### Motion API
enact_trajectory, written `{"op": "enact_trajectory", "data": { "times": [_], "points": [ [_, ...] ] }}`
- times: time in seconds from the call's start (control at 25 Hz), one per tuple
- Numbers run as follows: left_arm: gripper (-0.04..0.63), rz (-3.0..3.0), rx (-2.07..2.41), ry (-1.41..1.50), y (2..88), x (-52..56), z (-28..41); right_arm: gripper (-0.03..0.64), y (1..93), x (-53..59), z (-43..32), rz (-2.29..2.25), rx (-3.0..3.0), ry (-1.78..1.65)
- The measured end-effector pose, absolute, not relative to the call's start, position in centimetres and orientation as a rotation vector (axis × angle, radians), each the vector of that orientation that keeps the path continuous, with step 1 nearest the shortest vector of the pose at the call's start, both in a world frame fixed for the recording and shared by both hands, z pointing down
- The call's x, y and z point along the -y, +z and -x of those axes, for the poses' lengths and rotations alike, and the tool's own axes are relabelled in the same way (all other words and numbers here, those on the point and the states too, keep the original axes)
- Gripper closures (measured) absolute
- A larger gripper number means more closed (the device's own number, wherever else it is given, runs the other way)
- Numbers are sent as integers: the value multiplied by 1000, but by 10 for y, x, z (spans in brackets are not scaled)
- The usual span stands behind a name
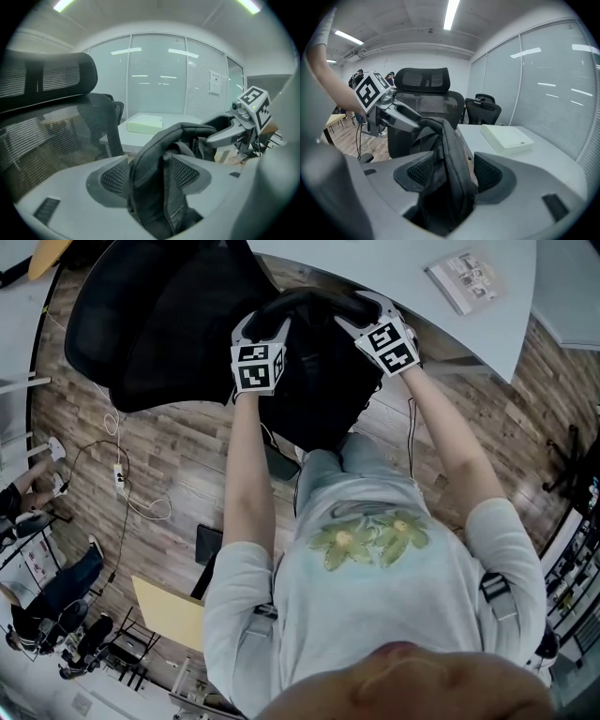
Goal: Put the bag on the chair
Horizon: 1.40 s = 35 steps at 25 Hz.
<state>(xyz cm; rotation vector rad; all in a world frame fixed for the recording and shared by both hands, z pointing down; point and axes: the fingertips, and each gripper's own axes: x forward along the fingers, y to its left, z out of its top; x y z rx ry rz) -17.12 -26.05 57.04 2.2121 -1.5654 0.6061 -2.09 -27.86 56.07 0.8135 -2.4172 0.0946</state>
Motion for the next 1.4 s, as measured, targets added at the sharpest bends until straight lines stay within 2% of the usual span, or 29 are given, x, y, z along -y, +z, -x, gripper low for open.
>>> {"op": "enact_trajectory", "data": {
  "times": [0.24, 0.56, 0.72, 0.84, 1.04, 1.4],
  "points": [
    [330, -2239, 1614, 568, 548, 255, 172, 362, 552, 279, 23, -844, 2431, 94],
    [505, -2233, 1708, 477, 524, 241, 176, 361, 529, 270, 19, -916, 2479, 117],
    [552, -2223, 1734, 443, 515, 231, 174, 422, 515, 261, 16, -966, 2519, 142],
    [569, -2222, 1753, 439, 509, 223, 172, 475, 507, 250, 17, -991, 2542, 141],
    [578, -2234, 1757, 413, 496, 208, 165, 601, 491, 231, 18, -1047, 2580, 152],
    [580, -2242, 1765, 391, 478, 178, 148, 609, 471, 188, 21, -1038, 2631, 207]
  ]
}}
